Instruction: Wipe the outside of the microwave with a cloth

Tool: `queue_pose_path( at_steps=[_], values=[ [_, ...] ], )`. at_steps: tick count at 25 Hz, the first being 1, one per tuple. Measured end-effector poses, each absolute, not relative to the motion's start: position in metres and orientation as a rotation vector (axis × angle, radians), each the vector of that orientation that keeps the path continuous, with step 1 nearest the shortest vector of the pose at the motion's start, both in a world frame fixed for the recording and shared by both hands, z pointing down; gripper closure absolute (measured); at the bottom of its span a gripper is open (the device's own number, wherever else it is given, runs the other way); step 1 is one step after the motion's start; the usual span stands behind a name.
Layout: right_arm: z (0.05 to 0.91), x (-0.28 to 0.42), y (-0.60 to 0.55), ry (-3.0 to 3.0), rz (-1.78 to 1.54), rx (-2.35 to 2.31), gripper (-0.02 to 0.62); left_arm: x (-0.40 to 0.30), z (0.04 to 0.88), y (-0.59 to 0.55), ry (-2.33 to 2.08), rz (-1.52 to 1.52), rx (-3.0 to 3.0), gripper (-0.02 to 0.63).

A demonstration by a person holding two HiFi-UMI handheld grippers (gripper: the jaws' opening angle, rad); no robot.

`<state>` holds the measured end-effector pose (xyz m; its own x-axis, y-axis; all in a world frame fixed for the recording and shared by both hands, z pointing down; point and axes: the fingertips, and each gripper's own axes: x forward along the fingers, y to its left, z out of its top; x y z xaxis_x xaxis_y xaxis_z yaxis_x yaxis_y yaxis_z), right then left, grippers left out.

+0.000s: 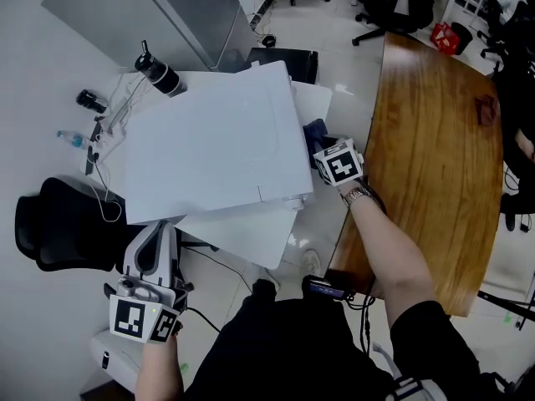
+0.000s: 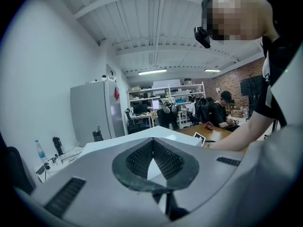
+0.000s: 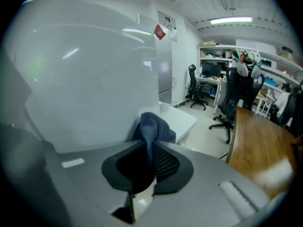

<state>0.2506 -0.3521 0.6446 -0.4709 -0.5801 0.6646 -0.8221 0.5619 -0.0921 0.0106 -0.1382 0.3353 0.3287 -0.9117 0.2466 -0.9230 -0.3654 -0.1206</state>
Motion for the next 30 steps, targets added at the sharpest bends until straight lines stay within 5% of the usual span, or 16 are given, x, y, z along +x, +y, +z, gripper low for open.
queue_pose_path(
  at_steps=[18,30],
  values=[
    [0.449,0.272,-0.226,-2.354,0.253,1.309,0.560,-0.028,0.333,-0.119,-1.676,0.180,2.597,0.601],
    [0.335,0.121,-0.084,-2.568,0.015,1.136,0.560,-0.118,0.332,-0.077,-1.667,0.052,2.585,0.601]
  ],
)
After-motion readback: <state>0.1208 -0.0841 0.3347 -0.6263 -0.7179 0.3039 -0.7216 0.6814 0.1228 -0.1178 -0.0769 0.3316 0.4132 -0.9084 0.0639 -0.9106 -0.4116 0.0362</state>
